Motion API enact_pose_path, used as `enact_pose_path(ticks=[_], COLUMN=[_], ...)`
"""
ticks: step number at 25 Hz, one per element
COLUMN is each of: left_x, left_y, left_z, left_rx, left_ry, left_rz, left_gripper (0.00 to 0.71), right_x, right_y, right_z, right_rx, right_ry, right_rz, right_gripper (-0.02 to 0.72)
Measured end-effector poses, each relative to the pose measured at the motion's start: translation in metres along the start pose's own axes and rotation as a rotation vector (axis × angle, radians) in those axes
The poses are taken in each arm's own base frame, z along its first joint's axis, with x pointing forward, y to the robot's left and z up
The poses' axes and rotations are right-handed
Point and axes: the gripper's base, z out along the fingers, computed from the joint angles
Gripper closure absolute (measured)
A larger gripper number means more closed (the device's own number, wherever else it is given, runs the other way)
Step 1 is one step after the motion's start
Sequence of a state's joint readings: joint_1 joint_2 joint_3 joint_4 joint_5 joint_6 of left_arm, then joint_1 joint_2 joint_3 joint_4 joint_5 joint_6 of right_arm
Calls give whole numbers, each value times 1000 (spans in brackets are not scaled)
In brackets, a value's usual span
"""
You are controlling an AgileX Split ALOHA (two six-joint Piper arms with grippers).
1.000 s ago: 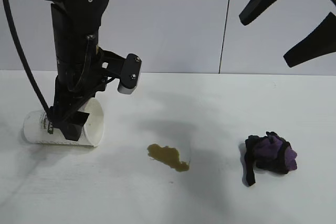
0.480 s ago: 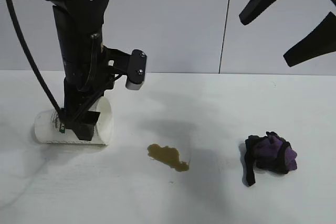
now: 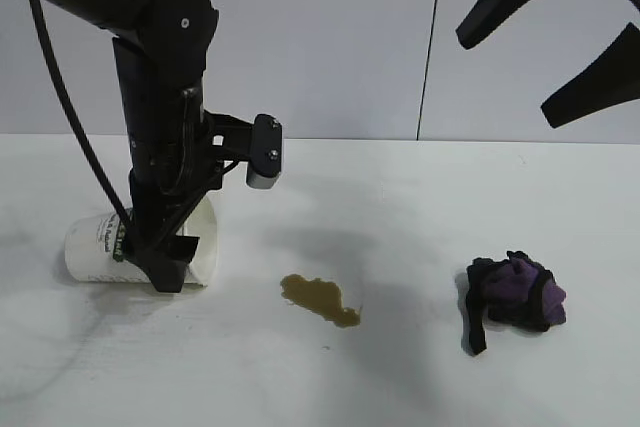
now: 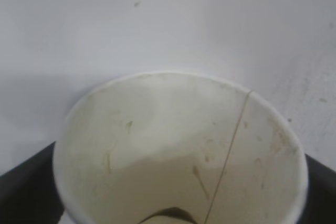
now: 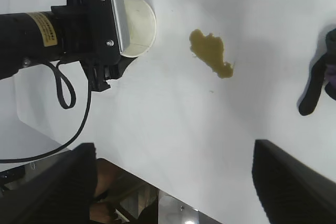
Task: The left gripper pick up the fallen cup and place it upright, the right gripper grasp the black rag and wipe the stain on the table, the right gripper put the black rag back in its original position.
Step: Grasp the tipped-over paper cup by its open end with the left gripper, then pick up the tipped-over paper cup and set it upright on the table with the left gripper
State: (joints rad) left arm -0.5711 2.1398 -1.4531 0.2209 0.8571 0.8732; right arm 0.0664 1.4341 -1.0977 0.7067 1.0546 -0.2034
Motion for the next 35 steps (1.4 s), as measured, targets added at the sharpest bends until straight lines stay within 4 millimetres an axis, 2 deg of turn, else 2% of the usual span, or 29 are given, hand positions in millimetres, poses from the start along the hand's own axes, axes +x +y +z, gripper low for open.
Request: enact_pose_path(ticks=[7, 12, 18, 22, 25, 31, 35], left_x=[0, 0, 0, -1, 10, 62, 102], left_y=[0, 0, 2, 9, 19, 41, 45], left_z=[0, -1, -12, -43, -76, -143, -168], left_rx=[1, -1, -18, -26, 0, 44, 116], left_ry=[-3, -4, -35, -232, -460, -917, -1123], left_rz=[-22, -44, -66, -209, -341, -540, -569], left_gripper=[95, 172, 186, 186, 186, 186, 186], right_x=[0, -1, -1, -1, -1, -1, -1], right_y=[0, 0, 0, 0, 0, 0, 0], right_z=[0, 0, 0, 0, 0, 0, 0], right_rx=[1, 1, 2, 3, 3, 3, 3], right_ry=[-4, -7, -8, -8, -8, -8, -8], right_rz=[0, 0, 0, -1, -1, -1, -1], right_gripper=[141, 141, 141, 141, 141, 141, 141])
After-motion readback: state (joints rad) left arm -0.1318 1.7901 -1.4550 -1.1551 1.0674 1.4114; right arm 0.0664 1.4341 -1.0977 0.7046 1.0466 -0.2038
